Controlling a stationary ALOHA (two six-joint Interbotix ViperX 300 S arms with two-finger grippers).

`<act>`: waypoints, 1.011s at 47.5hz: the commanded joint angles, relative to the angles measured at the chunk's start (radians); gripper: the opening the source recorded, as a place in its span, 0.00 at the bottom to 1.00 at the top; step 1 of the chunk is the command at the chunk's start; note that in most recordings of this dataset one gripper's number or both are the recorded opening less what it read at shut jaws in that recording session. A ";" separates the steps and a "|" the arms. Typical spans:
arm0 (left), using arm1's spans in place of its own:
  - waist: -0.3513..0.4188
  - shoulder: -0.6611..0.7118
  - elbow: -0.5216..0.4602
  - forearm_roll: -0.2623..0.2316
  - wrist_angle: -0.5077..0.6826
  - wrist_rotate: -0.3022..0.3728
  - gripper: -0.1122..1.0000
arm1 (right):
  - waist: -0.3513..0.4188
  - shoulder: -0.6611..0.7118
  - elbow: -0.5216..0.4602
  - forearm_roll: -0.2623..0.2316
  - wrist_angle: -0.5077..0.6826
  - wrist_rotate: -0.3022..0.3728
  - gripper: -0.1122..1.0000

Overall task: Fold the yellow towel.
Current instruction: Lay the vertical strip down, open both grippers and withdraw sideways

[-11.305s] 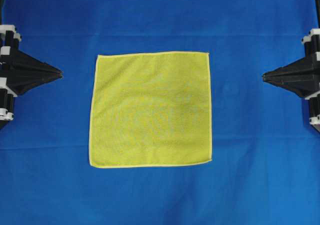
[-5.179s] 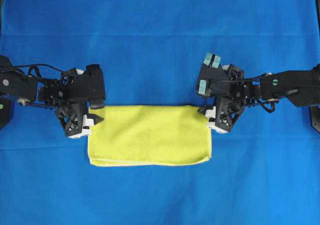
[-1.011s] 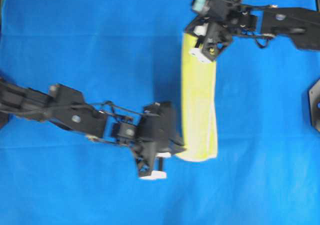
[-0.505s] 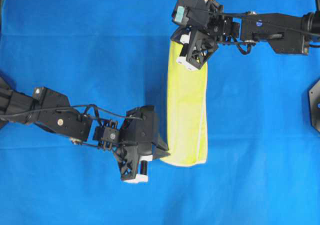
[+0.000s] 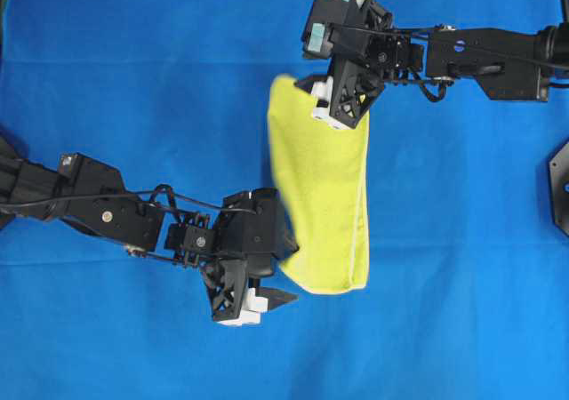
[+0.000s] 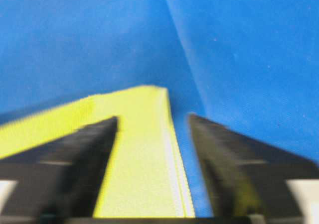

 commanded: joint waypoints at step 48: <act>0.166 -0.692 0.489 0.008 -0.204 0.086 0.78 | 0.100 -0.778 0.549 0.072 -0.179 0.034 0.66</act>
